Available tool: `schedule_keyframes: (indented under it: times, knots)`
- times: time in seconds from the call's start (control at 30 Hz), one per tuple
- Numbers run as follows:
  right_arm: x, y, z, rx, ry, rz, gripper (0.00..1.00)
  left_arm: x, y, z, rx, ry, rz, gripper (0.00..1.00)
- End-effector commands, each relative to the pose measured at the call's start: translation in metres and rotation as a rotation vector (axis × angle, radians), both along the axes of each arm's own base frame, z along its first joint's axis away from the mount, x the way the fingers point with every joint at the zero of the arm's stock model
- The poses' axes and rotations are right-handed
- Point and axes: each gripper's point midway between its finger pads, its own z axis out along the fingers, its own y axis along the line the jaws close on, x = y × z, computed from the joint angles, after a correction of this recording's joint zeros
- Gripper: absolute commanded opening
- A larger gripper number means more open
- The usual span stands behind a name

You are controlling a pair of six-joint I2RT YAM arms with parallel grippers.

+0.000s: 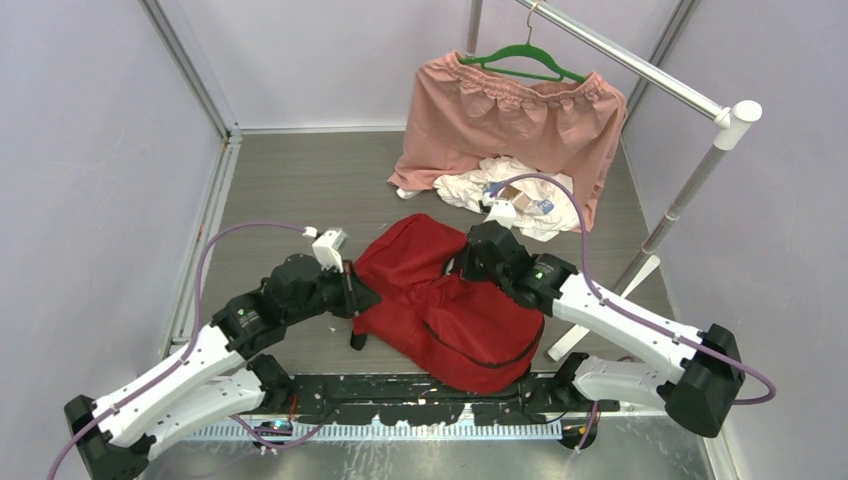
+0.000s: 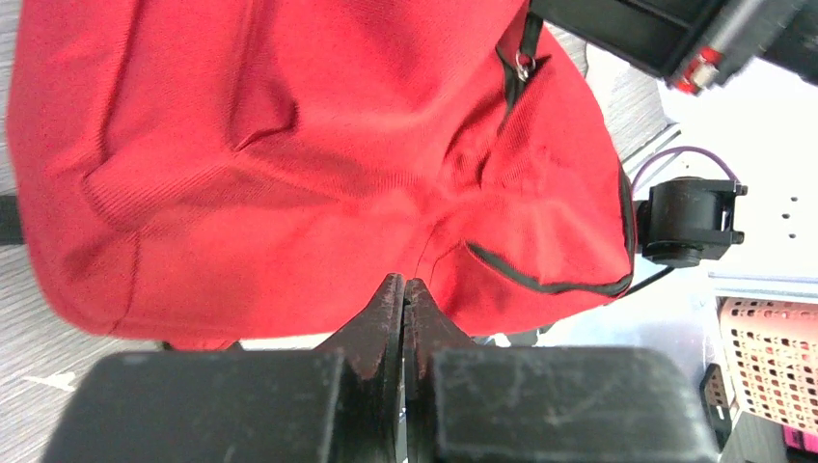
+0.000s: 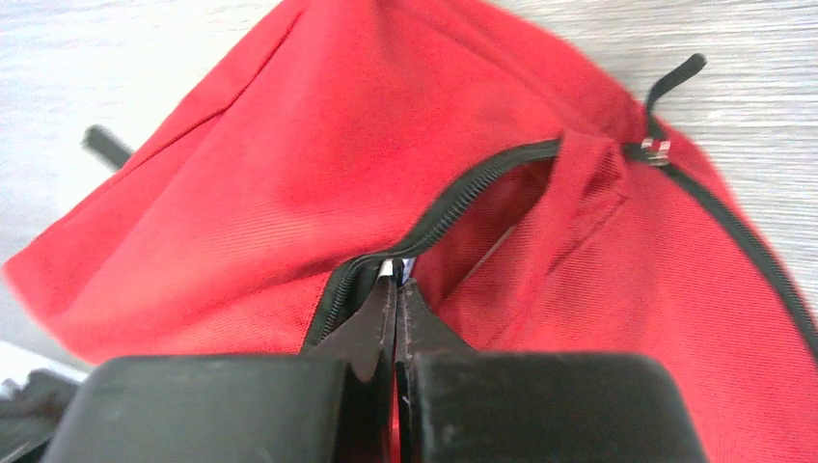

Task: Pack the student bag
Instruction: Zip the student bag at the center of the board.

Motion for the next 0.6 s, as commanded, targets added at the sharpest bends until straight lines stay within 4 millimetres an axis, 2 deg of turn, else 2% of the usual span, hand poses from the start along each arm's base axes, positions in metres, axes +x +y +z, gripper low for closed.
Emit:
schedule_keyframes:
  times: [0.0, 0.2, 0.27, 0.33, 0.37, 0.4, 0.43, 0.5, 0.57]
  knots:
    - [0.037, -0.036, 0.0, -0.132, -0.082, -0.144, 0.01, -0.003, 0.017, 0.002, 0.064, -0.037, 0.008, 0.0]
    - [0.044, -0.026, -0.006, -0.11, -0.044, -0.101, 0.01, 0.0, 0.017, 0.004, 0.096, -0.048, -0.003, 0.0]
    - [0.04, -0.02, -0.002, -0.083, -0.035, -0.075, 0.01, 0.002, 0.013, 0.012, 0.085, -0.071, -0.018, 0.0]
    - [0.035, -0.013, 0.002, -0.046, -0.024, -0.044, 0.01, 0.003, 0.01, 0.028, 0.054, -0.11, -0.033, 0.0]
    - [0.032, -0.009, 0.003, -0.026, -0.014, -0.026, 0.01, 0.004, 0.008, 0.038, 0.036, -0.135, -0.037, 0.04]
    - [0.029, -0.003, 0.004, -0.005, -0.001, 0.003, 0.01, 0.005, 0.007, 0.047, 0.022, -0.152, -0.036, 0.3]
    - [0.025, 0.003, 0.005, 0.011, 0.014, 0.033, 0.01, 0.004, 0.005, 0.053, 0.012, -0.165, -0.043, 0.42]
    - [0.02, 0.011, 0.006, 0.024, 0.032, 0.066, 0.01, 0.0, -0.005, 0.06, -0.003, -0.169, -0.089, 0.57]
    - [0.017, 0.017, 0.005, 0.017, 0.029, 0.079, 0.01, -0.006, -0.017, 0.06, 0.009, -0.163, -0.123, 0.67]
